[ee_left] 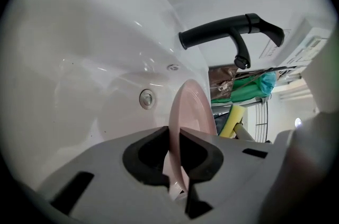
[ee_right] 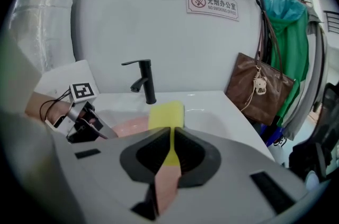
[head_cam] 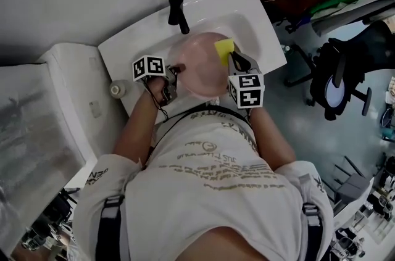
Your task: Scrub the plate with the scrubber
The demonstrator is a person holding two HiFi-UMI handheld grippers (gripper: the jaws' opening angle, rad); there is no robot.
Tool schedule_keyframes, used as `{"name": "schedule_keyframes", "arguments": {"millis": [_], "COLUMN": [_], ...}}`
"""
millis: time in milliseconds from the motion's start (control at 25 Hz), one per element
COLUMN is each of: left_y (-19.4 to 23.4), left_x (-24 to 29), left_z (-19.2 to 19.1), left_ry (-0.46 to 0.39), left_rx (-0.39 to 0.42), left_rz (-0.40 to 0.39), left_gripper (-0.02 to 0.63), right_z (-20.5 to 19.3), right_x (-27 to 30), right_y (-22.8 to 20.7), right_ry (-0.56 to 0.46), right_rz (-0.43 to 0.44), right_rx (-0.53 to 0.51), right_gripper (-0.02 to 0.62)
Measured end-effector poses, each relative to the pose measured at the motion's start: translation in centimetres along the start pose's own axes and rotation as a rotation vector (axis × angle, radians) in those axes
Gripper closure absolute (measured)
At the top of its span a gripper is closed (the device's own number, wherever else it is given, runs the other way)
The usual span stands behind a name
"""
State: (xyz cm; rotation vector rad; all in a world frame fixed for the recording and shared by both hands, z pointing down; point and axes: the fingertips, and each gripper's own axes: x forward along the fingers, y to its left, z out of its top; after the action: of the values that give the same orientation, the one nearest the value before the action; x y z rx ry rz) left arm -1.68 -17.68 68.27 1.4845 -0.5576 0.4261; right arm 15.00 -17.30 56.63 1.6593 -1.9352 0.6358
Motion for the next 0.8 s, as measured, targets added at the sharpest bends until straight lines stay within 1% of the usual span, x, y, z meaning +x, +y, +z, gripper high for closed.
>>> {"name": "schedule_keyframes", "arguments": {"millis": [240, 400, 520, 680, 800], "left_y": [-2.3, -3.0, -3.1, -2.7, -2.2], "left_x": [-0.9, -1.5, -1.9, -2.6, -3.1], "left_z": [-0.3, -0.7, -1.0, -1.1, -0.9], "left_ry": [-0.05, -0.072, -0.087, -0.115, -0.132], "left_rx": [0.022, 0.04, 0.056, 0.059, 0.06], "left_rz": [-0.057, -0.064, -0.061, -0.041, -0.025], "left_gripper": [0.565, 0.565, 0.565, 0.565, 0.565], "right_z": [0.1, 0.0, -0.2, -0.4, 0.0], "right_x": [1.1, 2.1, 3.2, 4.9, 6.3], "right_y": [0.2, -0.4, -0.3, 0.9, 2.6], "right_ry": [0.068, 0.133, 0.184, 0.241, 0.252], "right_rz": [-0.034, -0.082, -0.101, -0.093, -0.061], "right_rx": [-0.055, -0.124, -0.154, -0.203, -0.247], "right_gripper": [0.558, 0.558, 0.558, 0.558, 0.558]}}
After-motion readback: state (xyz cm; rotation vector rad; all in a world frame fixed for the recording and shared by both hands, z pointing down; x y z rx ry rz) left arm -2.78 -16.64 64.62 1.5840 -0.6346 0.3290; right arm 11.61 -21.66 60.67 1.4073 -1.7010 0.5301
